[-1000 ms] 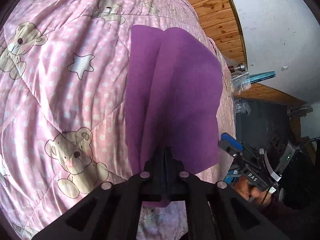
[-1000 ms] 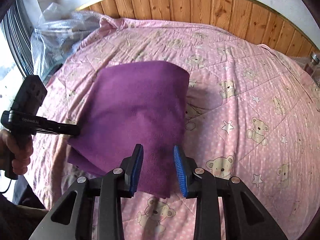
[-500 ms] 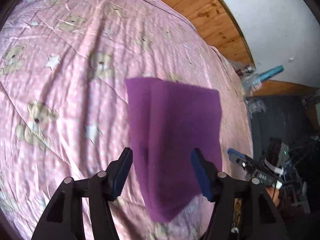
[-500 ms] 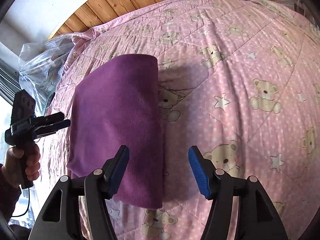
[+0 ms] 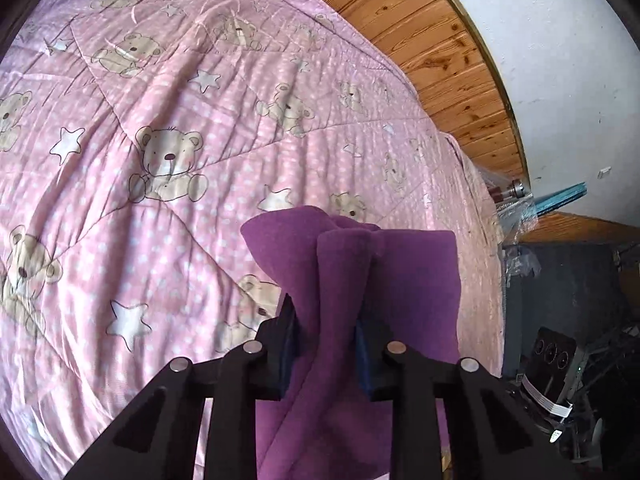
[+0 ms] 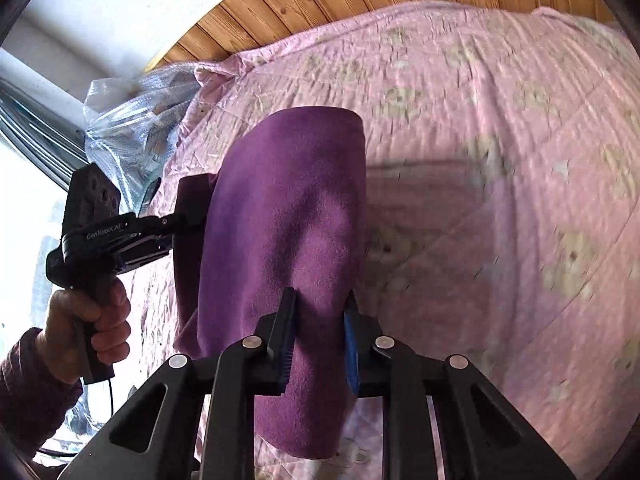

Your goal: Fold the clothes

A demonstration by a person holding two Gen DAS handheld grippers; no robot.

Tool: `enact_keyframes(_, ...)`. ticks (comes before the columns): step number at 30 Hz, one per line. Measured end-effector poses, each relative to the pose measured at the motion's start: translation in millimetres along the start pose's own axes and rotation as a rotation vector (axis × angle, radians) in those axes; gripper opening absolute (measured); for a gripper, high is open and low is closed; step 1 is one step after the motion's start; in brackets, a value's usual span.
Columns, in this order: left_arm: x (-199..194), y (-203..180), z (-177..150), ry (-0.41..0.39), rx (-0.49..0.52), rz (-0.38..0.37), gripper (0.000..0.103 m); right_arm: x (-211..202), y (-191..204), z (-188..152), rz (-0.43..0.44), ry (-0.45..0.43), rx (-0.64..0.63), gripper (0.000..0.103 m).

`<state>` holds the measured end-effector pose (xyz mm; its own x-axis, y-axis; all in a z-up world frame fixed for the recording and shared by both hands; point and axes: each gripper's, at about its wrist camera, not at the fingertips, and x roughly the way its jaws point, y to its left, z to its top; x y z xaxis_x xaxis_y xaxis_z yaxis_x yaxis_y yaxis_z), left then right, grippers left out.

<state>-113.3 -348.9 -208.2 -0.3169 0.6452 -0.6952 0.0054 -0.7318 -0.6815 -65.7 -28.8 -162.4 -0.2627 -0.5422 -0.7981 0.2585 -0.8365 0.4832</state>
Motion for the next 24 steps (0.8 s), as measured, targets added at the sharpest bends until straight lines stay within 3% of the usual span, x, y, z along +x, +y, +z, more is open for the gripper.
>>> enact_keyframes(3, -14.8, -35.5, 4.9, -0.087, -0.072, -0.053, 0.026, -40.5, -12.3, 66.2, 0.0, 0.001, -0.168, 0.02)
enact_keyframes(7, 2.3, -87.6, 19.1, -0.183, -0.204, -0.084, 0.026, -58.6, -31.8, 176.0, -0.047, 0.096, -0.414, 0.02)
enact_keyframes(11, 57.0, -123.6, 44.3, -0.215, -0.312, -0.038, 0.026, -15.3, -60.1, 265.3, -0.124, 0.251, -0.61, 0.023)
enact_keyframes(12, 75.2, -128.5, 52.7, -0.221, -0.322, -0.016, 0.026, 5.4, -72.6, 279.9, -0.156, 0.279, -0.618, 0.028)
enact_keyframes(14, 120.8, -128.4, 71.1, -0.211, -0.287, 0.046, 0.027, 45.8, -107.1, 299.0, -0.297, 0.251, -0.561, 0.035)
enact_keyframes(16, 161.2, -108.3, 74.3, -0.163, -0.296, 0.074, 0.03, 65.5, -144.8, 302.9, -0.442, 0.195, -0.413, 0.035)
enact_keyframes(17, 175.1, -96.7, 71.5, -0.11, -0.31, 0.072, 0.03, 57.6, -162.4, 298.7, -0.458, 0.136, -0.312, 0.035)
enact_keyframes(19, 175.1, -83.1, 62.5, -0.065, -0.292, 0.067, 0.03, 24.5, -182.5, 273.9, -0.361, -0.001, -0.144, 0.035)
enact_keyframes(21, 153.2, -82.0, 59.9, -0.077, -0.242, -0.002, 0.03, -6.2, -181.8, 231.8, -0.232, -0.085, -0.053, 0.035)
enact_keyframes(24, 117.4, -90.9, 73.1, -0.156, -0.134, -0.082, 0.031, -12.6, -161.3, 173.9, -0.079, -0.118, -0.035, 0.035)
